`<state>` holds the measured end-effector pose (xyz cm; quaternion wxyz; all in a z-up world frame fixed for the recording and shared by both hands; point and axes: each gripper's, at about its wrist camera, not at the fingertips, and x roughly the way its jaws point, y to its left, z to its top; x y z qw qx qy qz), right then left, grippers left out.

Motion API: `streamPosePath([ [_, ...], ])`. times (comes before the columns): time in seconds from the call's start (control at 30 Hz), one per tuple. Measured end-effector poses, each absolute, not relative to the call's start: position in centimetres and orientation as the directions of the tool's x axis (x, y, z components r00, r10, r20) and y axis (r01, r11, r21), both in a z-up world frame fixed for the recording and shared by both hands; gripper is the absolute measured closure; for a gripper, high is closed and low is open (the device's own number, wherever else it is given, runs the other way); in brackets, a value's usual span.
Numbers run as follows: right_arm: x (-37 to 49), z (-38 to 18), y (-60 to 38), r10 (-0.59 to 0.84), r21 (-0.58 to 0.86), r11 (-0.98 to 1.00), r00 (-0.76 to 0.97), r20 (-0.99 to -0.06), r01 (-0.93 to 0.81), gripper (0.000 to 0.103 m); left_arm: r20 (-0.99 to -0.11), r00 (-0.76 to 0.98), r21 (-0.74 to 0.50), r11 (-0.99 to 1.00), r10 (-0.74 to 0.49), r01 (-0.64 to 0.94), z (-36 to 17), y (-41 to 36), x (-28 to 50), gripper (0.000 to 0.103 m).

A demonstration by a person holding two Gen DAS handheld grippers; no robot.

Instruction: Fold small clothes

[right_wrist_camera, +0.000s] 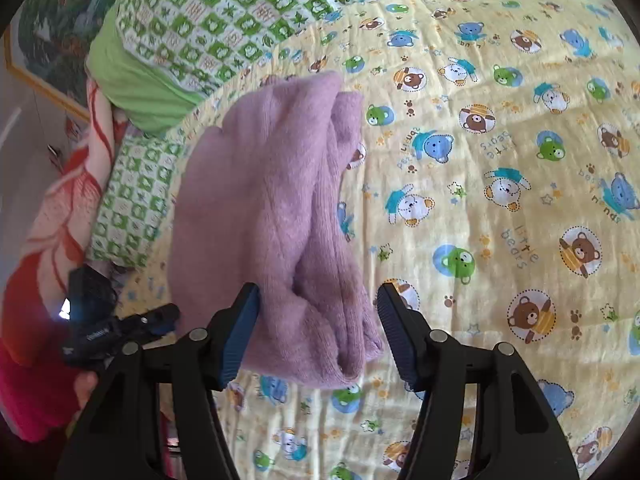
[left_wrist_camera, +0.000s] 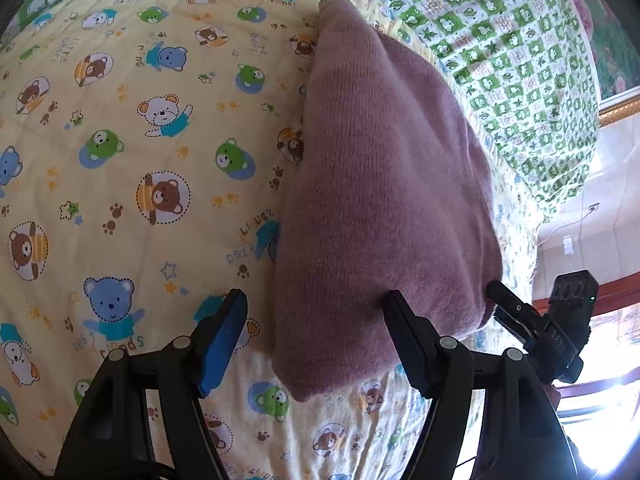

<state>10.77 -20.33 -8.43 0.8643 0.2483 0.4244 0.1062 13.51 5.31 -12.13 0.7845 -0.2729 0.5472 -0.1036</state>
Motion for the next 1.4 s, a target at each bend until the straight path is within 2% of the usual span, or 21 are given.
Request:
streamPosePath([
  [0.17,11.3,-9.3,-19.4,0.271,0.379,0.923,0.593,-0.758,0.063,0.041,-0.856,0.352,-0.445,0.886,-0.378,-0.132,-13.0,4.1,13.7,0.031],
  [0.3,11.7,-10.7,-19.9,0.241,0.363,0.926,0.576,-0.781,0.106,0.041,-0.873,0.352,-0.395,0.913,-0.337,-0.105,-13.0,3.1,13.5,0.031],
  [0.63,9.0,-10.2,-21.2,0.205,0.360,0.921,0.602,-0.772,0.148,0.041,-0.871,0.390,-0.364,0.926,-0.299,-0.103,-12.1,2.6,10.5,0.032],
  [0.9,6.3,-7.5,-20.2,0.208,0.380,0.918,0.681,-0.702,0.111,0.039,-0.874,0.456,-0.244,0.964,-0.169,-0.110,-9.9,1.6,7.8,0.029],
  [1.17,3.5,-7.7,-16.6,0.219,0.331,0.943,0.689,-0.691,0.033,0.027,-0.870,0.488,-0.145,0.983,-0.071,-0.116,-9.7,1.9,4.3,0.029],
  [1.4,1.1,-9.2,-13.6,0.200,0.245,0.969,0.682,-0.703,-0.032,0.018,-0.869,0.487,-0.147,0.985,-0.085,-0.090,-10.8,2.8,1.2,0.029],
])
